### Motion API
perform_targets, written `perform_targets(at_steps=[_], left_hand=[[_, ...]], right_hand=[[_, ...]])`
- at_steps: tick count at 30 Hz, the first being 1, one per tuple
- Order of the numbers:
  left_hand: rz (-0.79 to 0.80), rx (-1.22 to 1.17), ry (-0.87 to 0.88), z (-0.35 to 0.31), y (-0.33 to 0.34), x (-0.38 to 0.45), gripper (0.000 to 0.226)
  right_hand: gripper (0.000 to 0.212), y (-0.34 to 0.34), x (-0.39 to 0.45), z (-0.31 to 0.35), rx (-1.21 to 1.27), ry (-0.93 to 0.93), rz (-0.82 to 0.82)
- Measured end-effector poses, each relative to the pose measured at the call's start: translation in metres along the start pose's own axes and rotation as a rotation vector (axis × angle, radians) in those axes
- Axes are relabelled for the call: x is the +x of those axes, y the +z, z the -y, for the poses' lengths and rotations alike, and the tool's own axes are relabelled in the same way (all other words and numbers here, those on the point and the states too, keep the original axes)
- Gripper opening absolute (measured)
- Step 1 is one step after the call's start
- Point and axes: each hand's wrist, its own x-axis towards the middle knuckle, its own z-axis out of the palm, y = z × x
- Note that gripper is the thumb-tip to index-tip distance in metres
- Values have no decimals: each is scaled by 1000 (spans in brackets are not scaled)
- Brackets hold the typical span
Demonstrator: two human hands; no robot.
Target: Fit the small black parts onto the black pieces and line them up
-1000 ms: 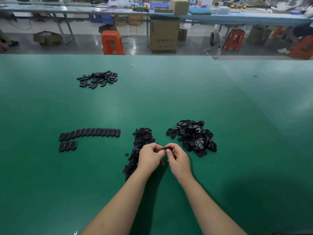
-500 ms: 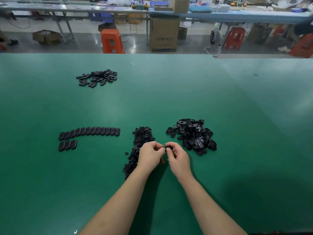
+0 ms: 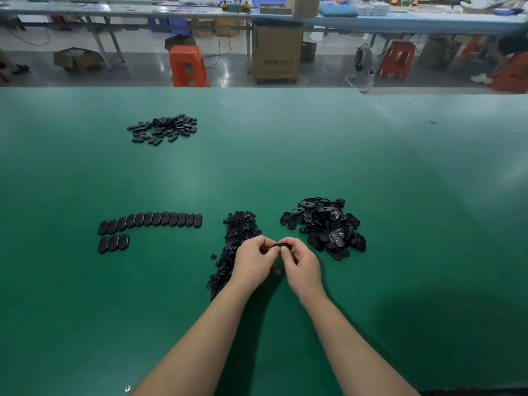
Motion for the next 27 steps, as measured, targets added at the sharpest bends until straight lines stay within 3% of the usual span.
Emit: perform_targets(at_steps=[11, 20, 25, 27], left_hand=[[10, -116, -51, -2, 4, 0, 8], [-38, -44, -89, -6, 6, 4, 7], [23, -86, -43, -4, 4, 6, 4], [46, -96, -7, -1, 3, 6, 14]], right_hand=[[24, -1, 0, 0, -10, 14, 18], [28, 0, 1, -4, 5, 47, 25], [26, 0, 2, -4, 72, 55, -18], [24, 0, 2, -3, 148, 58, -59]])
